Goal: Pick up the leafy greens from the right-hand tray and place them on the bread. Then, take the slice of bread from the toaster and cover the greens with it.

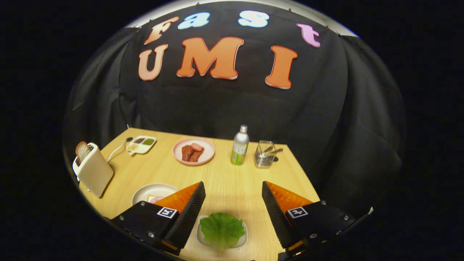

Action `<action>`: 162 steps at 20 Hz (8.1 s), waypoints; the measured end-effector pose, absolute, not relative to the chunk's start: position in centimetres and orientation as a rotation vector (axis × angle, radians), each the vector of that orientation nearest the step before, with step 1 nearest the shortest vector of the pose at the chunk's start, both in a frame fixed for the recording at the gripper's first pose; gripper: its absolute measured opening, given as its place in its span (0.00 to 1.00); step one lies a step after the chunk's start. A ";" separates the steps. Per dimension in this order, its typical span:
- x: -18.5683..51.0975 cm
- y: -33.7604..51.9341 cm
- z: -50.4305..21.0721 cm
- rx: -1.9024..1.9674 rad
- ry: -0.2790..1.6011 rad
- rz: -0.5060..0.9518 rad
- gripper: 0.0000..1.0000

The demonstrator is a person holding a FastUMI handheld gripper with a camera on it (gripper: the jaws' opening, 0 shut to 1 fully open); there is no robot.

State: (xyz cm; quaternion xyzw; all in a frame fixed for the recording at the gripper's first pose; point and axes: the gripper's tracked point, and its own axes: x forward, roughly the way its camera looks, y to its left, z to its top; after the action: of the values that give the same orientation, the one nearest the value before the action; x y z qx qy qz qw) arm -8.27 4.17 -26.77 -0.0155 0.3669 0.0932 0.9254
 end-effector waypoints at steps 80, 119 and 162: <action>-15.6 25.5 -36.5 0.130 1.233 0.607 0.03; -10.7 41.7 -16.8 -0.028 0.942 0.682 0.96; -10.4 33.6 -16.5 0.354 1.220 0.618 0.10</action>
State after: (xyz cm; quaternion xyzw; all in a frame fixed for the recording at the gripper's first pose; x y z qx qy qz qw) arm -10.44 33.58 -16.47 0.1626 0.5607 0.2838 0.7607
